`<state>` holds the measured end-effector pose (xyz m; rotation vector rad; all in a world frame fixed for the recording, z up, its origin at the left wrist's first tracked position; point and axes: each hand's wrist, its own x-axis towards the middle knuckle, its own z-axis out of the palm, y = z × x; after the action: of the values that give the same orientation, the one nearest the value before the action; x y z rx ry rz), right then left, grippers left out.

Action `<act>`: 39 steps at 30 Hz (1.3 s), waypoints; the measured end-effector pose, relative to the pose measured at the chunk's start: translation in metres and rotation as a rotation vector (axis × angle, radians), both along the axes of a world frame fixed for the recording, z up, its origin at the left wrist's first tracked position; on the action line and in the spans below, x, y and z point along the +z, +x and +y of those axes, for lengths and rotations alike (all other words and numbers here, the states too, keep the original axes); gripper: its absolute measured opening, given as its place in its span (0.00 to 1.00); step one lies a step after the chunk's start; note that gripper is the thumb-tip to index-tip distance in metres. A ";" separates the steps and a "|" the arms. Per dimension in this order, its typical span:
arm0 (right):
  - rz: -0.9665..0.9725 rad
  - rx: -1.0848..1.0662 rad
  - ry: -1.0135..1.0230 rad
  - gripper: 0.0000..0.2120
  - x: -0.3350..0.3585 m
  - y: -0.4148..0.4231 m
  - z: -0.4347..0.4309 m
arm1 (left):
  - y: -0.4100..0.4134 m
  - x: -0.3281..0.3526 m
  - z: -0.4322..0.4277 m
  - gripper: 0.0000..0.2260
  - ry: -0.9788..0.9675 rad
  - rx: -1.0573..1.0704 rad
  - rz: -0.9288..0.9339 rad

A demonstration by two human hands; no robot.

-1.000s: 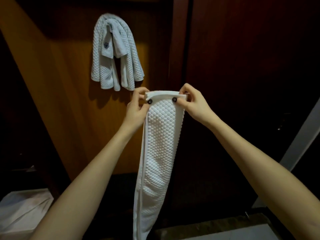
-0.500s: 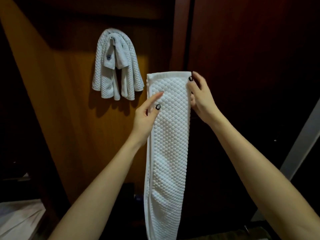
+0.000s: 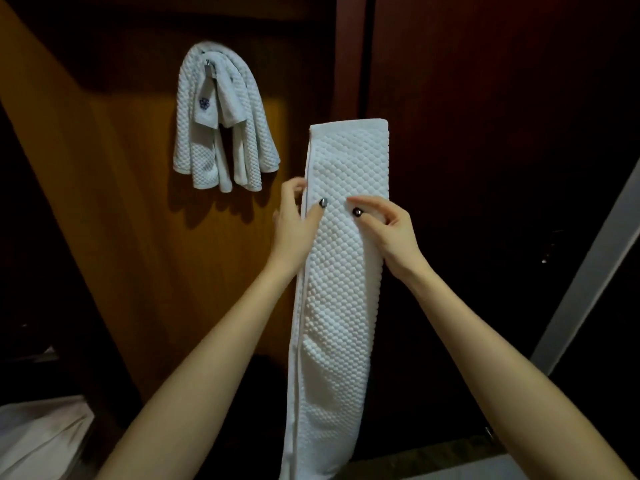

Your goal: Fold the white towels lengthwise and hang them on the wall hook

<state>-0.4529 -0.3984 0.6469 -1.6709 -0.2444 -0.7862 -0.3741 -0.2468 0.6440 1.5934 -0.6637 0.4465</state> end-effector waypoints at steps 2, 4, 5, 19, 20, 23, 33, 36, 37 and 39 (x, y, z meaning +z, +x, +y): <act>-0.013 0.006 -0.023 0.16 0.004 0.003 -0.003 | -0.017 -0.043 0.008 0.13 -0.016 0.094 -0.083; -0.027 0.008 -0.047 0.17 0.008 0.005 -0.006 | -0.030 -0.086 0.016 0.11 -0.023 0.106 -0.066; -0.029 0.014 -0.056 0.17 0.010 0.005 -0.007 | -0.034 -0.102 0.018 0.10 -0.016 0.089 0.004; 0.000 -0.025 -0.007 0.18 0.008 0.009 -0.024 | -0.050 -0.138 0.005 0.04 0.027 -0.054 0.183; 0.004 -0.028 0.005 0.18 0.008 0.008 -0.025 | -0.052 -0.138 0.003 0.04 0.039 -0.039 0.158; 0.010 -0.030 0.038 0.18 0.008 0.005 -0.030 | -0.060 -0.139 -0.003 0.05 0.067 0.012 0.081; 0.036 0.040 0.143 0.18 0.017 0.000 -0.045 | -0.057 -0.133 -0.011 0.02 -0.111 -0.373 0.430; 0.062 0.070 0.162 0.19 0.021 -0.002 -0.045 | -0.051 -0.130 -0.013 0.04 -0.055 -0.337 0.329; 0.073 0.087 0.173 0.19 0.023 -0.003 -0.046 | -0.048 -0.128 -0.015 0.06 -0.038 -0.318 0.338; 0.095 0.114 0.183 0.20 0.027 -0.006 -0.048 | -0.043 -0.125 -0.017 0.07 0.010 -0.335 0.369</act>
<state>-0.4588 -0.4461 0.6740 -1.5033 -0.1937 -0.6236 -0.4173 -0.2634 0.5194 1.4856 -0.6306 -0.0972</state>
